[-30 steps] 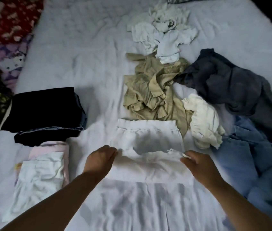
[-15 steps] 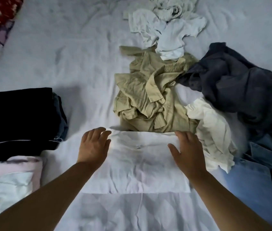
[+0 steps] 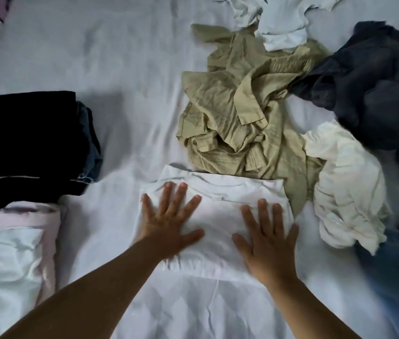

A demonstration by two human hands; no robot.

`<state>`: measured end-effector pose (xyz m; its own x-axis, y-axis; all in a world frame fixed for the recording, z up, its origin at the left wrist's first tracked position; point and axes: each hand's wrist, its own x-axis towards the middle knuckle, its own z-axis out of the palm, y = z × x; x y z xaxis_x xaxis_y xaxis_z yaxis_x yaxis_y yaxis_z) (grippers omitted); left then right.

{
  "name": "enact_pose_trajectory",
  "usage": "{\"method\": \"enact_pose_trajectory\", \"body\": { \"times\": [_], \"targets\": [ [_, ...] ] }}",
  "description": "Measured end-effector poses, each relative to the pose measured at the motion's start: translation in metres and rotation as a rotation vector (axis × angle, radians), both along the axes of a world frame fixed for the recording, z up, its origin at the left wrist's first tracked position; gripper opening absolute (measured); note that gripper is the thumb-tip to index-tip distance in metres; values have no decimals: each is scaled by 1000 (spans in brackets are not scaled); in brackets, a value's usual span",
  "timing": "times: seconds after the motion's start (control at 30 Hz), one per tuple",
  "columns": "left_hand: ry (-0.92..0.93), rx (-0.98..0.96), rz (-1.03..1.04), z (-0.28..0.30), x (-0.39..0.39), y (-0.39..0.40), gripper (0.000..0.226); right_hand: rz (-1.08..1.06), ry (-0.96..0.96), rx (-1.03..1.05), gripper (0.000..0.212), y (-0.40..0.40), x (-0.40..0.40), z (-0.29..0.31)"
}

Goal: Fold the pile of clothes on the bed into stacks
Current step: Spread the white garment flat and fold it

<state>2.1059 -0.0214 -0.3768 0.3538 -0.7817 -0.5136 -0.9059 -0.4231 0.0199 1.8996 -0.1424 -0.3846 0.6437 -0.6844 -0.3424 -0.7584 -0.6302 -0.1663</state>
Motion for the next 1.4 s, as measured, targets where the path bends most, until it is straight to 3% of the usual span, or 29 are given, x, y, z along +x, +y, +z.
{"method": "enact_pose_trajectory", "body": {
  "times": [0.13,0.3,0.43,0.57,0.63,0.83,0.97,1.07,1.13,1.23,1.4],
  "targets": [
    [51,9,12,9,-1,-4,95,-129,10,38,67,9,-4,7],
    [22,-136,-83,6,-6,-15,115,-193,7,65,68,17,-5,11],
    [36,-31,-76,3,-10,-26,117,-317,-15,44,85,12,-4,8],
    [13,-176,-229,13,-19,-26,130,-394,-80,93,95,15,-10,19],
    [48,-113,-312,15,-27,-31,132,-418,-114,119,97,14,-18,24],
    [13,43,-283,12,-38,-47,142,-409,-322,325,91,-2,-35,41],
    [-27,-38,-262,28,-38,-27,129,-309,-235,262,86,8,-17,76],
    [-72,-361,-152,38,-13,12,109,-173,-182,226,88,21,8,111],
    [-45,-464,-56,42,7,44,86,-43,-154,199,88,35,31,132],
    [-21,-519,49,45,34,88,65,85,-105,217,84,61,75,150],
    [17,-516,145,48,47,128,60,97,-66,303,76,106,147,143]
  ]
}}
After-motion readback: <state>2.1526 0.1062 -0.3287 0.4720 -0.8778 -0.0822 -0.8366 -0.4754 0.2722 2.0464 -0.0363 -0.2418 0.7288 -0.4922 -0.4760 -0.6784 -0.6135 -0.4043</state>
